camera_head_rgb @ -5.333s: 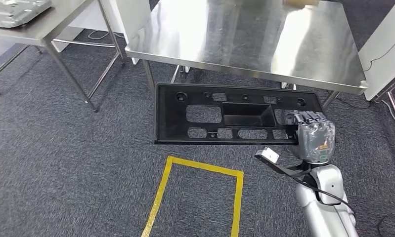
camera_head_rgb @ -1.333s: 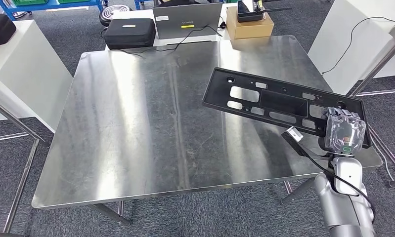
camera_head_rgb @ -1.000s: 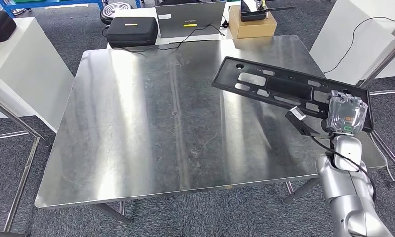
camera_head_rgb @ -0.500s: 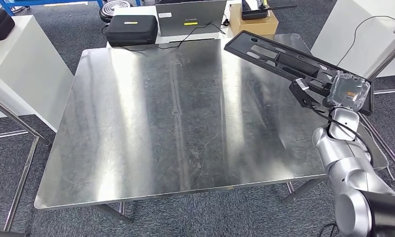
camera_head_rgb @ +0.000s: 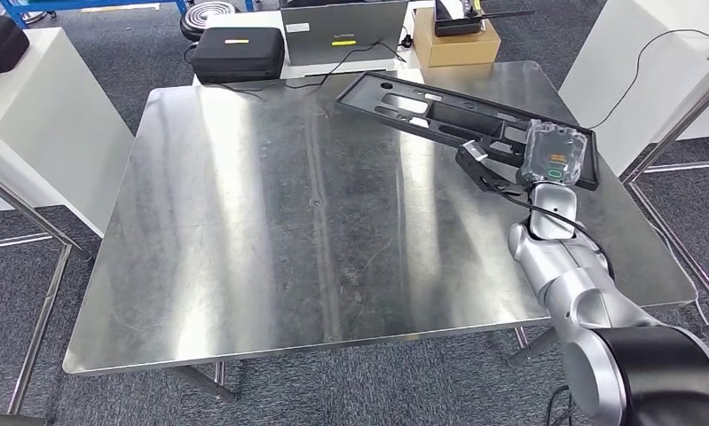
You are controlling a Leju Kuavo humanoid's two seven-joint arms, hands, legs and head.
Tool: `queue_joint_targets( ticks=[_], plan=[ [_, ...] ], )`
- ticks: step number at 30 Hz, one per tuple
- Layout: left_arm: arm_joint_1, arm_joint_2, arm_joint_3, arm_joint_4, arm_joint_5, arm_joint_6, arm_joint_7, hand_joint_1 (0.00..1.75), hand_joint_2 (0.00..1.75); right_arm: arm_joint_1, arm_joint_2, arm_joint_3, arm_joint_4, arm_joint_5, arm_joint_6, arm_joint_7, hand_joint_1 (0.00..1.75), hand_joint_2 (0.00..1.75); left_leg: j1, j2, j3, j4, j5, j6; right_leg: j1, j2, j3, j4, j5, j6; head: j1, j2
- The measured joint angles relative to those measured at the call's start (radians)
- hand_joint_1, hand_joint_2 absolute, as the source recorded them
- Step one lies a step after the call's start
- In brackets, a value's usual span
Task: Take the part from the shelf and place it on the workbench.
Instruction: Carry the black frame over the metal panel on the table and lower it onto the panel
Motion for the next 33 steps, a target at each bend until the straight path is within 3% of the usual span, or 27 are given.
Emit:
queue_joint_targets(
  ticks=[28, 32, 33],
  plan=[
    [0.0, 0.001, -0.02, 0.0, 0.0, -0.038, -0.019, 0.0, 1.75, -0.024, 0.086, 0.083, 0.024, 0.0, 0.034, 0.007, 1.75, 1.75, 0.0, 0.0, 0.001, 0.002, 0.0, 0.0, 0.0, 0.0, 0.002, 0.0, 0.0, 0.0, 0.0, 0.0],
    [0.0, 0.004, -0.023, 0.0, -0.006, -0.057, -0.025, 0.0, 1.75, -0.024, 0.082, 0.084, 0.024, 0.0, 0.034, 0.014, 0.0, 0.0, 0.0, 0.0, 0.001, 0.002, 0.0, 0.0, 0.0, 0.0, 0.002, 0.0, 0.0, 0.0, 0.0, 0.0],
    [0.0, 0.004, -0.023, 0.0, -0.009, -0.061, -0.026, 0.0, 1.75, -0.024, 0.08, 0.084, 0.024, 0.0, 0.034, 0.016, 0.0, 0.0, 0.0, 0.0, 0.001, 0.002, 0.0, 0.0, 0.0, 0.0, 0.002, 0.0, 0.0, 0.0, 0.0, 0.0]
  ],
)
